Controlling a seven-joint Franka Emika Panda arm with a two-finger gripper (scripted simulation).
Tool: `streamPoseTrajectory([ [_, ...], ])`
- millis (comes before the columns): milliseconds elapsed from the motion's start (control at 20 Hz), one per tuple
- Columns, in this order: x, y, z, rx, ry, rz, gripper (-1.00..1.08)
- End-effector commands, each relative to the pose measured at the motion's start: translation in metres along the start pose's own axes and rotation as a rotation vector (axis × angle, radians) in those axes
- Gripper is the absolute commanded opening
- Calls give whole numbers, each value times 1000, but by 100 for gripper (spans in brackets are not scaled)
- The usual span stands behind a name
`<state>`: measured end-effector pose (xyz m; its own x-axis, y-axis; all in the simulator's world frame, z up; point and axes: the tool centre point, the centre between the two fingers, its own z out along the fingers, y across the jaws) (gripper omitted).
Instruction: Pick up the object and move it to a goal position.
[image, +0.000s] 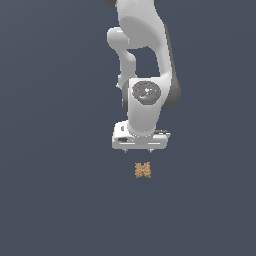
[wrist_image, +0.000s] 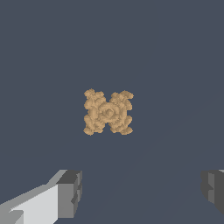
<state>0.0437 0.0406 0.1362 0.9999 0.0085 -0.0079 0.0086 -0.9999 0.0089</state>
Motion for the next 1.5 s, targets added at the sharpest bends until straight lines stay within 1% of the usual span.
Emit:
streamPoseTrajectory([
  [0,12,-6,11,2,2,6,100],
  [250,31,-17,29,6,5,16,100],
  [550,43,-25,43,8,7,23,100],
  [1000,45,-26,50,9,7,24,100],
  [1450,44,-27,92,9,7,24,100],
])
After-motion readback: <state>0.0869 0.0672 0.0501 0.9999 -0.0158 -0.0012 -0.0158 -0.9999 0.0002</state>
